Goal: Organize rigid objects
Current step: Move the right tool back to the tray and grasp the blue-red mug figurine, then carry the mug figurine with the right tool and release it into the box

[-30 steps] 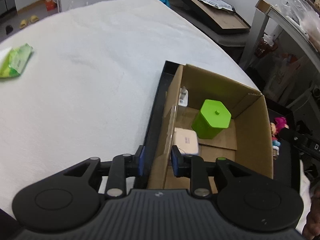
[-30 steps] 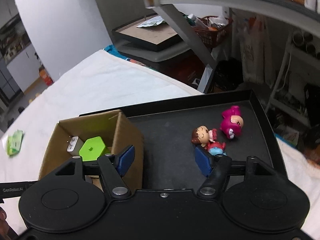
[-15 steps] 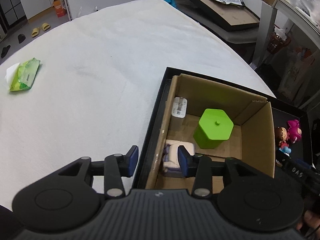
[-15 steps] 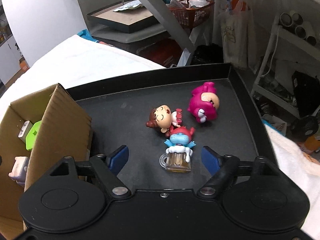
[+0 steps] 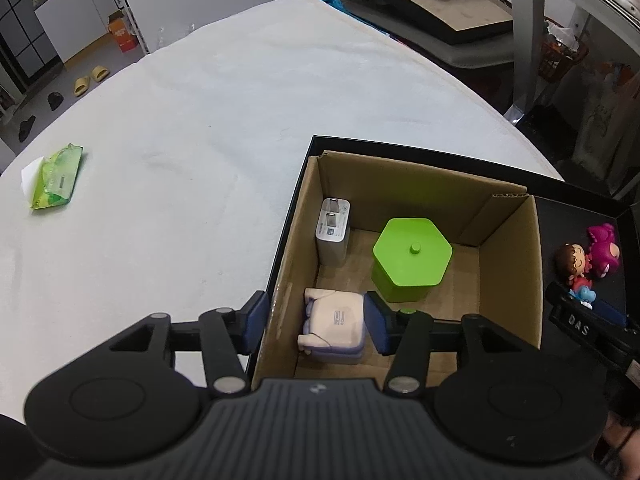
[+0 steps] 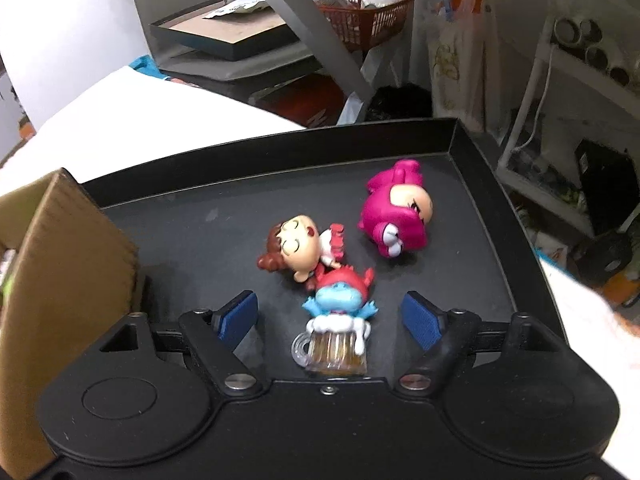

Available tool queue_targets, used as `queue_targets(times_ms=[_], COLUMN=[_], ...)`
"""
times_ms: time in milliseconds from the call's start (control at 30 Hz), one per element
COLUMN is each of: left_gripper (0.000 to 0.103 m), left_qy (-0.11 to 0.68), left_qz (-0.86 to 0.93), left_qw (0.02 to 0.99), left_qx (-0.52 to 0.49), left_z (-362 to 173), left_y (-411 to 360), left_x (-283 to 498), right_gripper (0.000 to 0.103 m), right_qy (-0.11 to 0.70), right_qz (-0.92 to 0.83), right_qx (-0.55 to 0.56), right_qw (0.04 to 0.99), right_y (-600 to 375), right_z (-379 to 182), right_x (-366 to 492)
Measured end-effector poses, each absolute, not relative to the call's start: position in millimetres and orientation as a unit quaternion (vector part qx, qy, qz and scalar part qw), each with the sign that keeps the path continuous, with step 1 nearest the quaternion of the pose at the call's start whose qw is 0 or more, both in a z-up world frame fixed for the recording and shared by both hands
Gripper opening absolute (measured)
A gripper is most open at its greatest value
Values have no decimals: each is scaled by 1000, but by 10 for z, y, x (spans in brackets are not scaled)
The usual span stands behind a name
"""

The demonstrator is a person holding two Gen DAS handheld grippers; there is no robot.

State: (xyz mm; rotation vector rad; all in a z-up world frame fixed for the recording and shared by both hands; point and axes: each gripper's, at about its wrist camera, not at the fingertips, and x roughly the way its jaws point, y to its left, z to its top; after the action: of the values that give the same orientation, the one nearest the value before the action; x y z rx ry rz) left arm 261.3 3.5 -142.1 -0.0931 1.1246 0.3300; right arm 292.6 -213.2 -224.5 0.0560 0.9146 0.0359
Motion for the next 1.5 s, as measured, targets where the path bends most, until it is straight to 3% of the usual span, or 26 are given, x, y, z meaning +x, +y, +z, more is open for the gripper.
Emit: queue_targets(times_ms=[33, 67, 100, 833, 1500], left_gripper=[51, 51, 51, 52, 52], left_qy=[531, 531, 531, 518, 498], left_qz=[159, 163, 166, 165, 129], left_qw=[832, 831, 831, 838, 854], left_qx=[-38, -32, -29, -50, -81], left_z=[-1421, -1423, -1423, -1285, -1364], left_y=[17, 0, -15, 100, 491], left_x=[2611, 2607, 2602, 2369, 2356], right_gripper=[54, 43, 38, 37, 37], right_qy=[437, 430, 427, 417, 360], right_qz=[14, 11, 7, 52, 70], right_qx=[20, 11, 3, 83, 23], right_qw=[899, 902, 904, 904, 930], right_y=[-2116, -2102, -2095, -2299, -1813], right_z=[-2248, -2239, -2229, -1834, -1026], right_x=[2921, 2906, 2895, 2659, 2447])
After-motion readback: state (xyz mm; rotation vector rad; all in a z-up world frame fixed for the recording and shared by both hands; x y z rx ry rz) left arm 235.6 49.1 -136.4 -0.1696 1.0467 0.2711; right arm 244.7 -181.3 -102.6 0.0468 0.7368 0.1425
